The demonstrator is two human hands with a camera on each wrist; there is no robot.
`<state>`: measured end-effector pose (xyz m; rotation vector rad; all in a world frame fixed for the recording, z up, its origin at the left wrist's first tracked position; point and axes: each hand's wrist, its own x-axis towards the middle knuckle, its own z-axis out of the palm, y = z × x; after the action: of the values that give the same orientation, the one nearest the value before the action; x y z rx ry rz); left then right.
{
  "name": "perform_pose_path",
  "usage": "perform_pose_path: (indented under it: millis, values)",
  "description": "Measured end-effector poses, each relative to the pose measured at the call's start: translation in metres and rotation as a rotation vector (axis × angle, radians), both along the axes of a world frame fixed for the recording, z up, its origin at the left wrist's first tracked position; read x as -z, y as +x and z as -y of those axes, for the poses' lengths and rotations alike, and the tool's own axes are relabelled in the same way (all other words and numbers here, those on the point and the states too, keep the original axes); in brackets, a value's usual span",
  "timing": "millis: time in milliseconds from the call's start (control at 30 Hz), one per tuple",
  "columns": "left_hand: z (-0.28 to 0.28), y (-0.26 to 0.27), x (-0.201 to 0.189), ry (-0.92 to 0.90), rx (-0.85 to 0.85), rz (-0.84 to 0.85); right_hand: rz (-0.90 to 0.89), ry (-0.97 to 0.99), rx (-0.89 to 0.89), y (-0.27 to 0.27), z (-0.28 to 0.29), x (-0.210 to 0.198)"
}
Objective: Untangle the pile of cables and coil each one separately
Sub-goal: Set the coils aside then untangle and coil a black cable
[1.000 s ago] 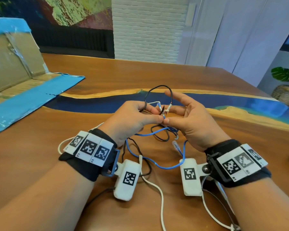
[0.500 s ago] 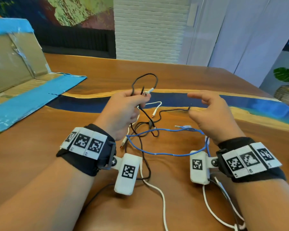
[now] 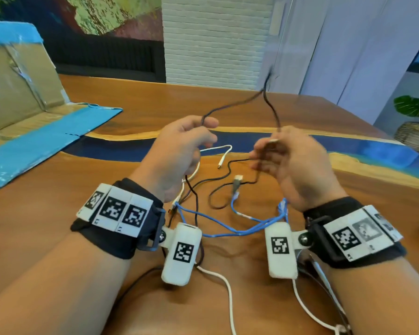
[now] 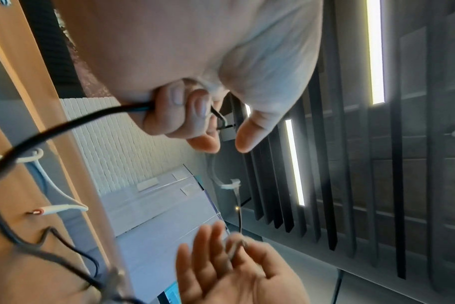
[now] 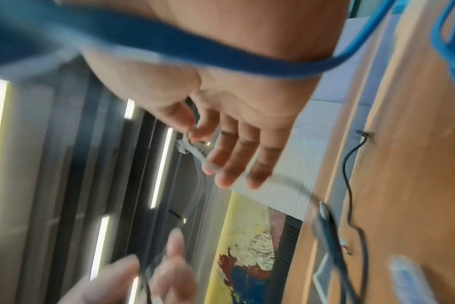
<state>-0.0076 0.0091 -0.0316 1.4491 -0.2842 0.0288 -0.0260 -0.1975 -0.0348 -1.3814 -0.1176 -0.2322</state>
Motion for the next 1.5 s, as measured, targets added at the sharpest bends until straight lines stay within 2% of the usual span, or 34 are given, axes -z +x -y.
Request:
perform_pose_path:
  millis: [67, 133, 200, 267, 300, 433, 500, 533, 600, 667, 700, 767, 867, 1000, 1133, 1200, 1333, 1400, 1500]
  values:
    - [-0.004, 0.002, -0.002, -0.039, -0.078, -0.040, -0.031, 0.271, 0.112, 0.002, 0.012, -0.007]
    - [-0.008, 0.004, -0.004, -0.129, -0.148, -0.060, -0.023, 0.393, 0.257, 0.003, 0.026, -0.012]
    - [-0.012, 0.006, -0.006, -0.231, -0.178, -0.086, -0.006, 0.283, 0.441, 0.006, 0.043, -0.012]
    - [-0.016, 0.008, -0.007, -0.255, -0.182, -0.093, -0.009, 0.007, 0.586, 0.011, 0.058, -0.008]
    - [-0.016, 0.007, -0.007, -0.229, -0.175, -0.089, -0.014, -0.121, 0.601, 0.013, 0.062, -0.006]
    - [-0.005, 0.000, -0.005, -0.075, -0.079, -0.048, 0.044, -0.463, 0.528, 0.011, 0.056, -0.003]
    - [0.000, -0.007, -0.006, -0.070, 0.030, -0.082, 0.154, -0.592, 0.518, 0.004, 0.044, -0.007]
    - [0.001, -0.010, -0.007, -0.077, 0.093, -0.107, 0.212, -0.607, 0.453, -0.002, 0.035, -0.010]
    - [0.005, -0.013, -0.008, -0.082, 0.190, -0.130, 0.278, -0.562, 0.182, -0.008, 0.017, -0.010]
    - [0.008, -0.016, -0.006, -0.063, 0.230, -0.115, 0.239, -0.539, -0.068, -0.012, 0.002, -0.005]
    - [0.009, -0.016, -0.006, -0.046, 0.237, -0.097, 0.224, -0.571, -0.124, -0.012, -0.003, 0.000]
    - [0.010, -0.016, -0.003, -0.027, 0.243, -0.067, 0.210, -0.617, -0.140, -0.013, -0.008, 0.004]
    - [0.009, -0.016, -0.003, -0.048, 0.246, -0.049, 0.244, -0.546, -0.096, -0.014, -0.011, 0.006]
    - [0.006, -0.013, -0.005, -0.045, 0.155, 0.054, 0.301, -0.511, -0.006, -0.014, -0.008, 0.003]
    - [0.002, -0.009, -0.005, -0.030, 0.108, 0.082, 0.284, -0.601, -0.007, -0.016, 0.001, -0.002]
    - [0.002, -0.009, -0.005, -0.066, 0.093, 0.087, 0.263, -0.647, -0.042, -0.017, 0.003, -0.005]
    - [0.005, -0.009, -0.003, -0.093, 0.032, 0.102, 0.108, -0.678, -0.247, -0.018, 0.006, -0.007]
    - [0.007, -0.008, -0.001, -0.087, 0.026, 0.099, 0.081, -0.713, -0.255, -0.018, 0.006, -0.006]
    - [0.006, -0.007, 0.000, -0.031, 0.014, 0.099, 0.134, -0.686, -0.183, -0.017, 0.001, -0.004]
